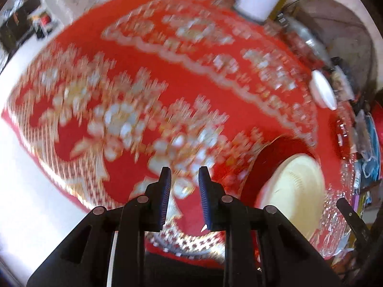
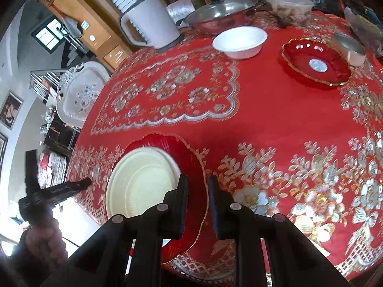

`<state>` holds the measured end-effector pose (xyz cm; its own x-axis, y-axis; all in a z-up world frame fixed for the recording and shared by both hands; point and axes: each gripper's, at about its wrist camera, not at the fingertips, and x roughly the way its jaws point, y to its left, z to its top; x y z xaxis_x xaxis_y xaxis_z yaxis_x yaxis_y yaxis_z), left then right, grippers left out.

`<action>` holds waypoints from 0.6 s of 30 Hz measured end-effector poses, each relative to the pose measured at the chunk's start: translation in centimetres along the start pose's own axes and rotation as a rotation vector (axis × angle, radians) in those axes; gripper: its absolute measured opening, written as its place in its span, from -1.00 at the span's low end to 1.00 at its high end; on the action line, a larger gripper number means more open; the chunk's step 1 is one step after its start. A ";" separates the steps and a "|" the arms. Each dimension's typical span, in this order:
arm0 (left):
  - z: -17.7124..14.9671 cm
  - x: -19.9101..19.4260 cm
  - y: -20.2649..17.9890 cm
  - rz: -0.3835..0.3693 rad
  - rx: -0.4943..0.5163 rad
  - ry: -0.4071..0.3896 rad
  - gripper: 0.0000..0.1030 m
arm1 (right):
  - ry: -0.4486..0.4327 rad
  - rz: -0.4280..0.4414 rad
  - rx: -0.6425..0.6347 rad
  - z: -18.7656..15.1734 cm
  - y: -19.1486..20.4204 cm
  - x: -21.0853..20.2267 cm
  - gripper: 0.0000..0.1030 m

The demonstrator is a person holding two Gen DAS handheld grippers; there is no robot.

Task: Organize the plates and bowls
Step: 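Withdraw the left tool from the stacked plates, then reach the left tool toward the white plastic plate beside the steel pot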

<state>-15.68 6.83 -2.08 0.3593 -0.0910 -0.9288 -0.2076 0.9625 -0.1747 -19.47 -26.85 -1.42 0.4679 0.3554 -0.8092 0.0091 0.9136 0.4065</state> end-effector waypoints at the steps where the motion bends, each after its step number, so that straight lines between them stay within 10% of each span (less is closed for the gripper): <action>1: 0.6 -0.7 -0.8 -0.014 0.031 -0.036 -0.59 | -0.011 -0.006 -0.001 0.3 -0.2 -0.3 -0.60; 13: 8.7 -2.2 -13.5 -0.207 0.171 -0.089 0.36 | -0.146 -0.030 0.016 10.1 -7.2 -4.9 -0.12; 18: 12.2 -1.9 -18.5 -0.194 0.205 -0.116 0.40 | -0.174 -0.025 0.002 14.0 -10.5 -5.9 0.02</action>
<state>-1.42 -7.69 6.92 0.4785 -0.2601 -0.8387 0.0589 0.9625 -0.2649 -9.95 -41.31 5.08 0.6137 0.2924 -0.7334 0.0242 0.9215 0.3877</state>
